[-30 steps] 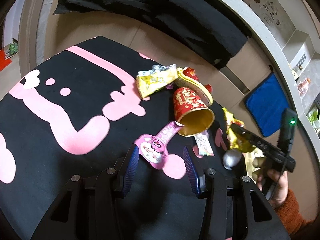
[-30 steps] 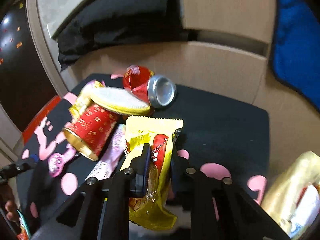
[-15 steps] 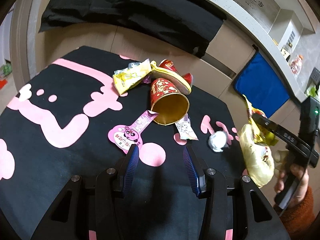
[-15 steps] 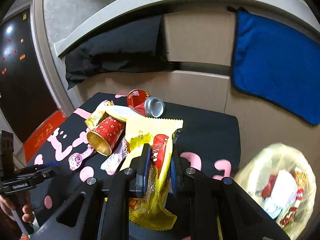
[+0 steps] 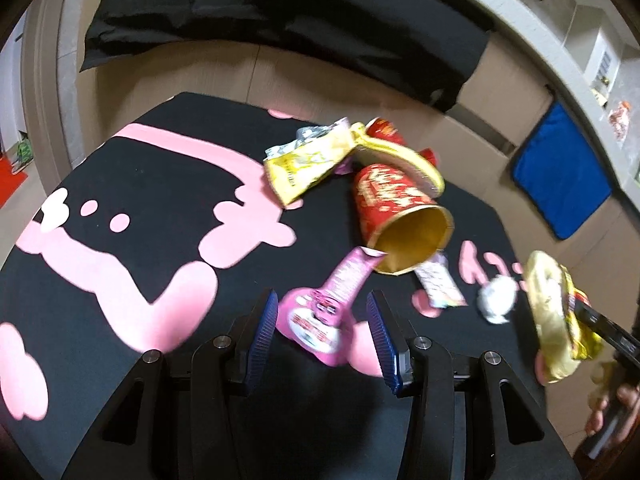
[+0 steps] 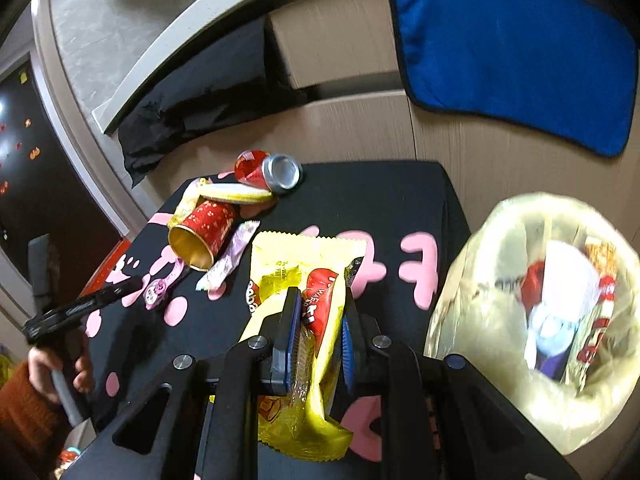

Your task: Collect trash

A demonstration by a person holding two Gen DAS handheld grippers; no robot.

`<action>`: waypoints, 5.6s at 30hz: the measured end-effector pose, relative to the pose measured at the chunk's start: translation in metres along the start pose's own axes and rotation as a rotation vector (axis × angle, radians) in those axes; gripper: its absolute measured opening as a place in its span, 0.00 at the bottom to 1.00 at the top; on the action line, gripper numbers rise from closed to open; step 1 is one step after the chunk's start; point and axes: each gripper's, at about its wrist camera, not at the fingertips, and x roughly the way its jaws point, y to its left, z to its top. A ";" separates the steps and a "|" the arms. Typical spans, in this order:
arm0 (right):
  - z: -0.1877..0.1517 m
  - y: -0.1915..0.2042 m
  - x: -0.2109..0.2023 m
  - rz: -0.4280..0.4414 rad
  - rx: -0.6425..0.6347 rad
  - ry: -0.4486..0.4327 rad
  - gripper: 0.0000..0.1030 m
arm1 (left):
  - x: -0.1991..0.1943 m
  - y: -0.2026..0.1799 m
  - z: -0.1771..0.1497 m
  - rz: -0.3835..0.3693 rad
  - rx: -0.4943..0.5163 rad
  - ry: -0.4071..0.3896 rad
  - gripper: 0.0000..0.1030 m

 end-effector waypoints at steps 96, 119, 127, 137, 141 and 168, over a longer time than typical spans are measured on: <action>0.043 -0.078 -0.175 -0.248 -0.107 -0.358 0.17 | -0.074 -0.331 0.008 -0.241 0.401 -0.273 0.17; 0.016 -0.167 -0.132 -0.251 0.051 -0.235 0.17 | 0.009 -0.324 -0.006 -0.431 0.445 0.052 0.19; -0.003 -0.157 -0.120 -0.214 0.066 -0.206 0.17 | -0.046 -0.216 -0.055 -0.313 0.438 0.123 0.33; -0.021 -0.086 -0.110 -0.126 -0.001 -0.179 0.17 | -0.050 -0.133 -0.099 -0.090 0.062 0.103 0.33; -0.030 -0.058 -0.101 -0.107 -0.042 -0.151 0.17 | -0.045 -0.141 -0.110 -0.042 0.083 0.075 0.33; -0.065 0.013 -0.031 0.013 -0.151 0.028 0.17 | -0.056 -0.116 -0.100 0.003 0.106 0.032 0.35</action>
